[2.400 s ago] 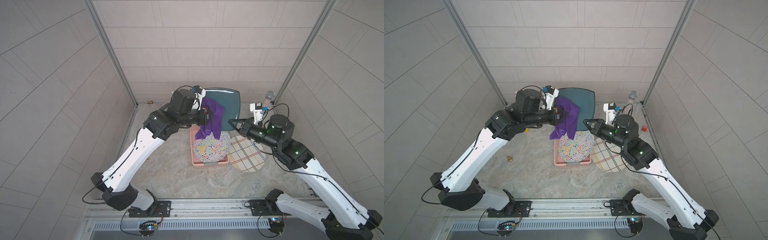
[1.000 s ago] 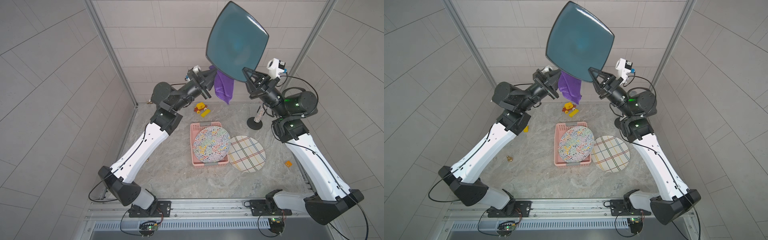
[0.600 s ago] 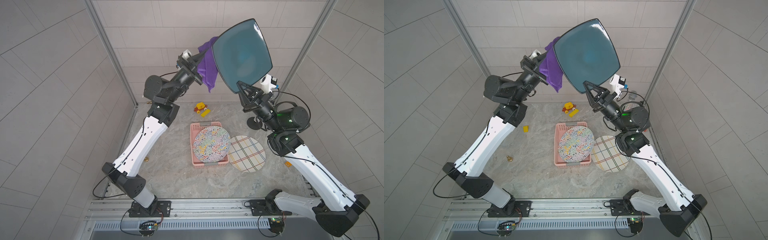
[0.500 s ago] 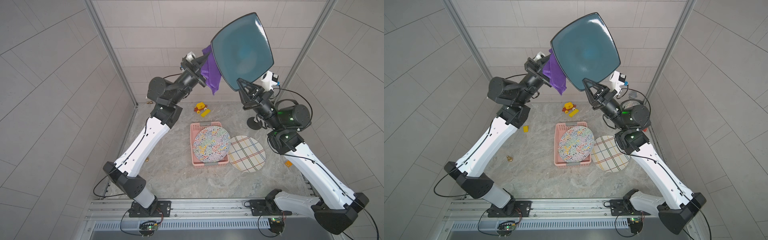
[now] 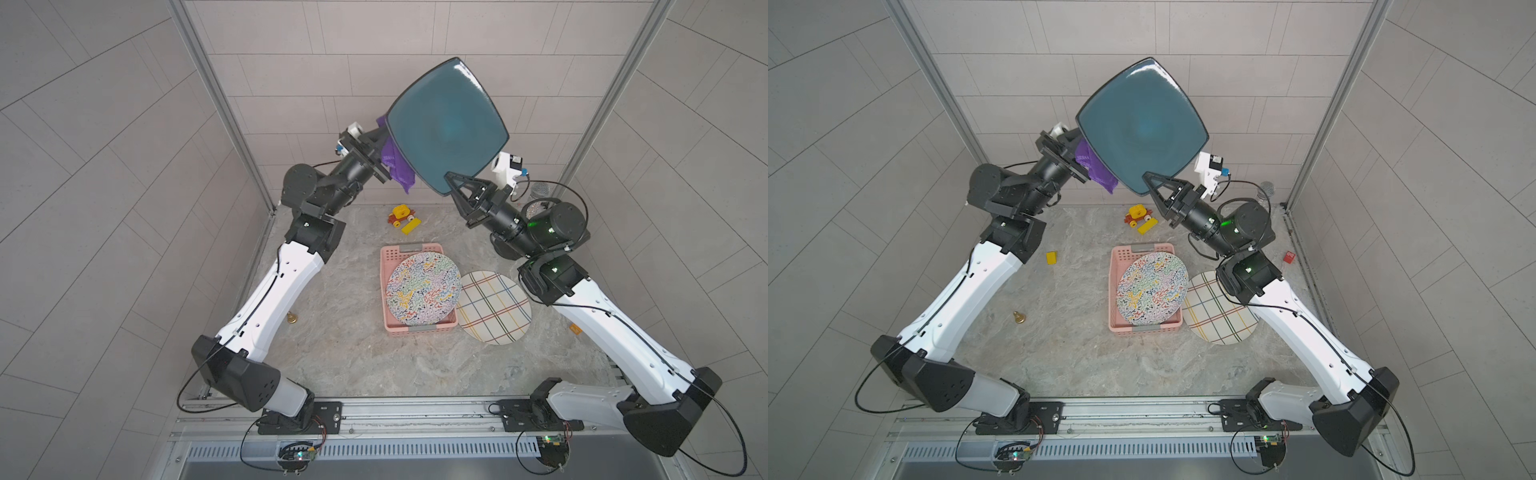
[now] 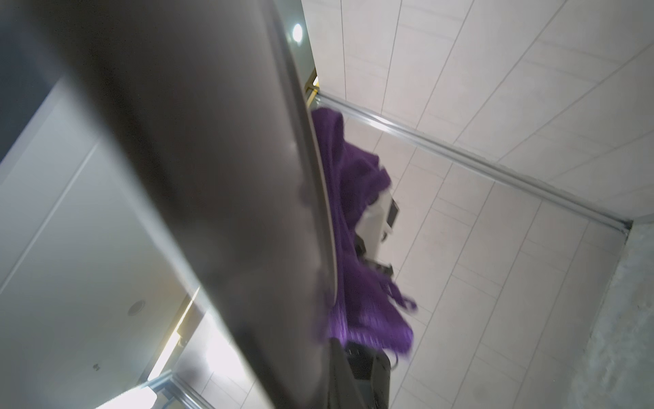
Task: Wipe the wet plate dry
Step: Wipe the plate with towel.
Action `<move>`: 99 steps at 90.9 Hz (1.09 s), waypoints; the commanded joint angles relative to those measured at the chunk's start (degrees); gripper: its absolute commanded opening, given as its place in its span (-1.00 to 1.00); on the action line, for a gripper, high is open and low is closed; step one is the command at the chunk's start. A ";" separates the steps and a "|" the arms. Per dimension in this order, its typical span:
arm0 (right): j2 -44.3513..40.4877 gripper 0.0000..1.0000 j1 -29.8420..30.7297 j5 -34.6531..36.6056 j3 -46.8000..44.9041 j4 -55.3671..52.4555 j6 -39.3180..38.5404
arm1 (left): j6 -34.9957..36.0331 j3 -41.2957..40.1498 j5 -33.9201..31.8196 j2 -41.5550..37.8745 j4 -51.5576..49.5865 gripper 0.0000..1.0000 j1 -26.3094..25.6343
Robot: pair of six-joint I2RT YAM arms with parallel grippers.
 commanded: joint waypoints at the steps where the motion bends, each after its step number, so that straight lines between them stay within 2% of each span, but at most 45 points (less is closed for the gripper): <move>1: -4.68 -1.00 2.81 -0.33 -1.27 2.12 -4.97 | -4.95 3.61 2.26 1.76 4.14 -1.00 -0.32; 14: -4.68 -1.00 3.62 1.06 -2.37 2.21 -4.86 | -3.24 5.76 3.74 2.83 3.12 -1.00 -2.37; 25: -3.08 -1.00 2.57 1.96 0.07 2.15 -5.44 | -2.57 3.44 4.84 1.14 3.53 -1.00 -4.55; 38: -1.78 -1.00 -2.24 3.14 1.87 3.28 -2.43 | -0.73 -6.15 6.63 -5.58 2.25 -1.00 -5.09; 49: -2.26 -1.00 -6.01 2.59 2.88 0.59 -2.36 | 6.35 -15.48 7.15 -13.76 -6.18 -1.00 -3.95; 53: -3.07 -1.00 -7.25 2.65 2.15 -0.62 -2.28 | 10.07 -17.39 8.17 -16.62 -10.00 -1.00 -2.59; 60: -5.08 -1.00 -8.84 3.01 0.19 -3.71 -2.47 | 20.32 -17.71 9.67 -21.20 -23.39 -1.00 0.30; 65: -6.44 -1.00 -9.61 3.37 -1.06 -7.71 -4.00 | 32.74 -14.73 9.41 -23.13 -36.04 -1.00 1.52; 70: -7.87 -1.00 -9.61 3.78 -1.34 -13.76 -6.73 | 48.36 -6.18 6.42 -22.85 -53.29 -1.00 1.20; 75: -8.54 -1.00 -8.94 3.23 -1.29 -18.56 -10.17 | 58.12 -0.36 4.42 -21.10 -61.91 -1.00 0.60; 87: -9.19 -1.00 -4.99 3.67 -0.85 -25.59 -16.89 | 69.54 6.62 4.29 -15.55 -71.26 -1.00 0.57; 99: -9.14 -1.00 -1.32 4.34 -0.86 -26.67 -19.95 | 72.72 6.61 4.56 -11.35 -73.66 -1.00 0.53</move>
